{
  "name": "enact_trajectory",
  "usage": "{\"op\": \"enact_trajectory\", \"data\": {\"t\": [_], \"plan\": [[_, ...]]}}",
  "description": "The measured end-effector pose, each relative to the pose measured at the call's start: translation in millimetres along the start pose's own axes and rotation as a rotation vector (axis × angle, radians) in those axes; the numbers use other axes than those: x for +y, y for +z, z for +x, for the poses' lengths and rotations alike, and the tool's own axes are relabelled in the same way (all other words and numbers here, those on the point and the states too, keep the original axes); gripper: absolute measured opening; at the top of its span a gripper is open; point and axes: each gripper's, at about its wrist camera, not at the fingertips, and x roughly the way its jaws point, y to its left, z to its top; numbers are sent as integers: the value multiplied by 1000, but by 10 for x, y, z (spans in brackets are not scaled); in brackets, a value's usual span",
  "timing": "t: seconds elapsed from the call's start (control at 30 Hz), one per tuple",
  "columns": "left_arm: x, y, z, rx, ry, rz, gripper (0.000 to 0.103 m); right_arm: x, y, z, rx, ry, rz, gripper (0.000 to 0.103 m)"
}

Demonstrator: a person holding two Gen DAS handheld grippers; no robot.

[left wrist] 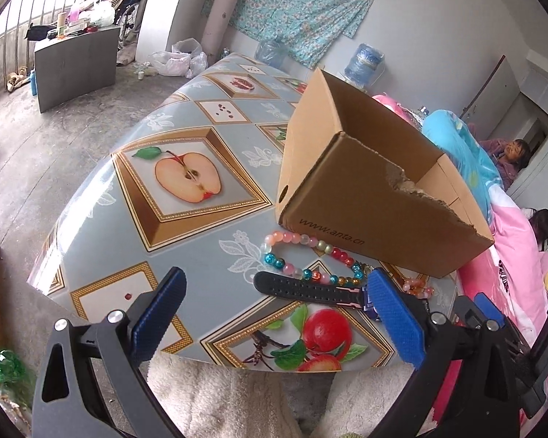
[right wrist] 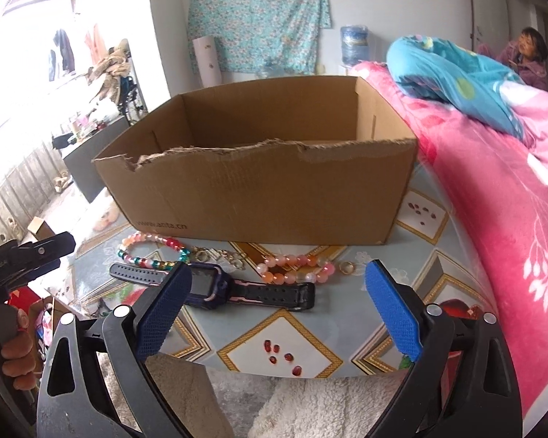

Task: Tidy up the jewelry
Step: 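Lower the right gripper onto the black smartwatch face and close on it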

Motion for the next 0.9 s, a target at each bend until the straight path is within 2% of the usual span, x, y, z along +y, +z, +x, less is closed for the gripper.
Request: {"op": "enact_trajectory", "data": {"t": [0.13,0.2,0.3,0.33,0.43,0.6,0.77,0.9], "plan": [[-54,-53,62,3,5,72,97,181,45,67,3,104,-123,80],[-95,-93,99,4,15,115,97,273,63,153,29,161,-180,78],[-139,-140,142,10,24,153,97,383,86,336,86,224,-237,71],[-140,-148,155,13,25,158,97,416,87,400,106,236,-251,65],[-129,-158,181,14,19,162,97,503,57,585,148,230,-280,60],[-88,-147,231,23,-32,141,97,584,-64,762,215,207,-318,52],[-110,-124,333,42,-96,131,85,618,-192,657,202,203,-345,52],[-120,-99,455,79,-103,121,78,664,-290,604,195,201,-362,52]]}}
